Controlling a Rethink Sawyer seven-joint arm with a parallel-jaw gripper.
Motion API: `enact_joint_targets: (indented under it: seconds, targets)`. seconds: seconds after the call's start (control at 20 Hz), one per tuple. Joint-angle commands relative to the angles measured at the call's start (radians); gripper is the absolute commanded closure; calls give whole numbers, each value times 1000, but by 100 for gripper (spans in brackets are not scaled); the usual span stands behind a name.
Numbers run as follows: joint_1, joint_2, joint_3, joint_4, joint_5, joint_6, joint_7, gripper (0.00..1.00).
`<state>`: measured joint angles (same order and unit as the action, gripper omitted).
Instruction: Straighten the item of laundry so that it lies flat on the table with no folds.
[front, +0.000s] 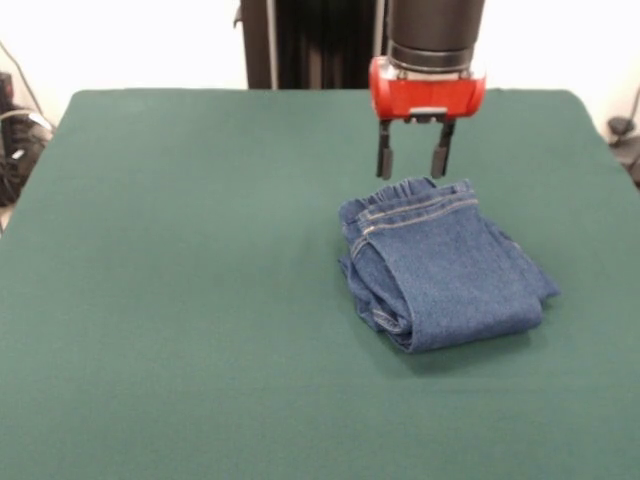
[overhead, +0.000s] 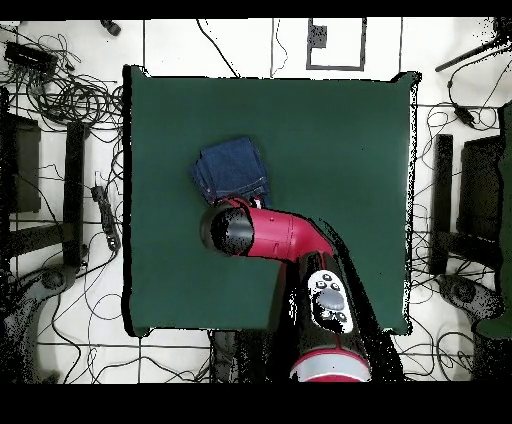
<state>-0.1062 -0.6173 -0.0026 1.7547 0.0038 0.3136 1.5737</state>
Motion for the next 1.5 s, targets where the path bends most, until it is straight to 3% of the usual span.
enact_joint_targets:
  seconds: [0.05,0.8,1.5]
  targets:
    - [4,50,128,-38,-13,61,70,0]
    - [-37,80,178,-13,-49,-13,46,0]
    - [-83,167,245,-48,-103,-97,55,0]
